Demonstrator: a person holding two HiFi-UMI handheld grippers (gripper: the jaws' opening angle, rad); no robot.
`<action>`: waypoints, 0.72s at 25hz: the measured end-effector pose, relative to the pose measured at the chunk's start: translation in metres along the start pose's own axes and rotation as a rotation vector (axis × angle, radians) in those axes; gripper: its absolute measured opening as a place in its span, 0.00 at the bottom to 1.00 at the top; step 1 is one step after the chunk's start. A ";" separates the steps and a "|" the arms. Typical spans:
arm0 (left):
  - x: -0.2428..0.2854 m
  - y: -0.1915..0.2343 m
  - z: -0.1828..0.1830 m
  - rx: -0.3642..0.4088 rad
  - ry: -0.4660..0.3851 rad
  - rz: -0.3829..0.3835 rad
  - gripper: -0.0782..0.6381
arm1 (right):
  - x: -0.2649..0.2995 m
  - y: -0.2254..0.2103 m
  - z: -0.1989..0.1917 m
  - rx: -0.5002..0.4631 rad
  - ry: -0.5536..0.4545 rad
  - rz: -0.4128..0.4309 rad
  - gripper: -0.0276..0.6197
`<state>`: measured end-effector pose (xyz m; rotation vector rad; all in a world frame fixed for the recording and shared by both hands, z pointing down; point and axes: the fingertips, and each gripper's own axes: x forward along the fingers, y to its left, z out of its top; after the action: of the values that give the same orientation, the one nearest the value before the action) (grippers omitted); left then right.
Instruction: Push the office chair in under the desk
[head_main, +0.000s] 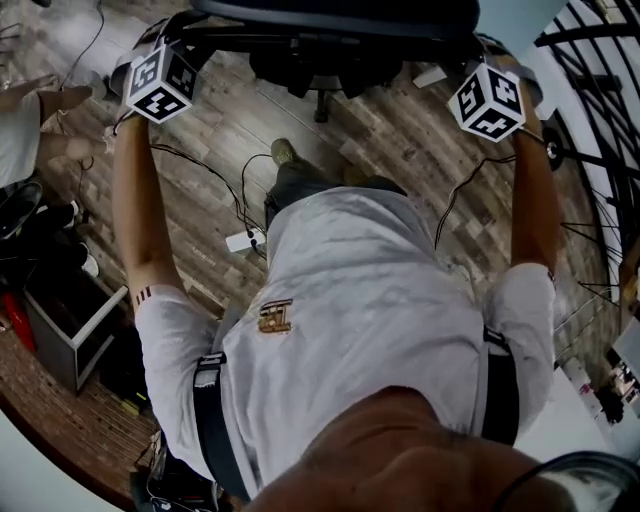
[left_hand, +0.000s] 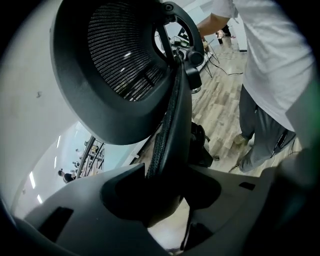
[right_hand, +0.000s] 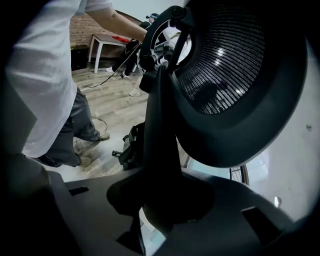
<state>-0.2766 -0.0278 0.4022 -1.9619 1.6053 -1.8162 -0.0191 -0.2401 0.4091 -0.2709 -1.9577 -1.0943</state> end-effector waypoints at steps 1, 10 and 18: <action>0.005 0.007 -0.006 0.015 -0.013 0.000 0.41 | 0.005 -0.002 0.004 0.015 0.013 -0.001 0.24; 0.038 0.072 -0.053 0.135 -0.117 -0.028 0.40 | 0.037 -0.023 0.048 0.129 0.104 -0.046 0.24; 0.095 0.157 -0.099 0.208 -0.171 -0.072 0.40 | 0.093 -0.076 0.083 0.216 0.175 -0.073 0.24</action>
<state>-0.4698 -0.1068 0.4060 -2.0398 1.2590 -1.7057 -0.1649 -0.2401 0.4139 0.0133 -1.9199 -0.9102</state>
